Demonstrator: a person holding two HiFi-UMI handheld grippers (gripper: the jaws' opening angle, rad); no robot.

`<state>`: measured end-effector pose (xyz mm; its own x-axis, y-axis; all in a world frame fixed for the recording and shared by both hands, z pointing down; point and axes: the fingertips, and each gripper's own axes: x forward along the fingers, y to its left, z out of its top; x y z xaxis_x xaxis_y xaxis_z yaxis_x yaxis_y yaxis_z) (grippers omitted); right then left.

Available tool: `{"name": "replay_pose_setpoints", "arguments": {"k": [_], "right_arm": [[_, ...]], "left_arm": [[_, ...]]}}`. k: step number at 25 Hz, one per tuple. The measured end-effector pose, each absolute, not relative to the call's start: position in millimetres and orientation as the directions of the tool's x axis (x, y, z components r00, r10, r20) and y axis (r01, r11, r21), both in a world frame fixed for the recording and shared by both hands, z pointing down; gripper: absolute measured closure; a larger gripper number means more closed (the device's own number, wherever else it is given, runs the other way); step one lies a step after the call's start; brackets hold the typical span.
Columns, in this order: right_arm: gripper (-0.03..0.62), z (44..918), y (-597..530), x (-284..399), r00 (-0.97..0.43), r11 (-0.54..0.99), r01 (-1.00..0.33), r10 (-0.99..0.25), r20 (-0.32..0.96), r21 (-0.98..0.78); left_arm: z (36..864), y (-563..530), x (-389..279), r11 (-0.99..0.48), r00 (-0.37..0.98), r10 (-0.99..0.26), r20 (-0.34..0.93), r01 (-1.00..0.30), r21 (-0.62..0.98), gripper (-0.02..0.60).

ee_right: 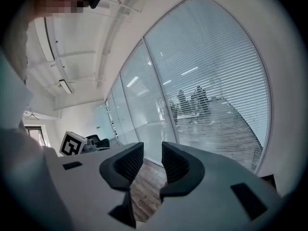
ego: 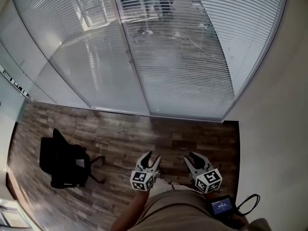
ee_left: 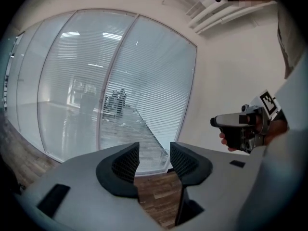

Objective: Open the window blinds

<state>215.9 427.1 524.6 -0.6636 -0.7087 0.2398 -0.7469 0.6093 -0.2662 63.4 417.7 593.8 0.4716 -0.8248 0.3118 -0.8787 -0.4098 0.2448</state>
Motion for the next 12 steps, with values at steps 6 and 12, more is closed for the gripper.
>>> {"name": "replay_pose_setpoints", "arguments": {"k": [6,12], "right_arm": [[0.47,522.8,453.5,230.5,-0.676,0.62,-0.736,-0.7,0.23,-0.272],[0.47,523.9,472.7,233.5,-0.694,0.635,-0.718,-0.683,0.227,-0.284]], "left_arm": [[578.3,445.3,71.9,-0.391,0.447,-0.845,0.293,-0.891,0.229,0.37],[571.3,466.4,71.9,-0.366,0.423,-0.858,0.291,-0.902,0.23,0.37]]}}
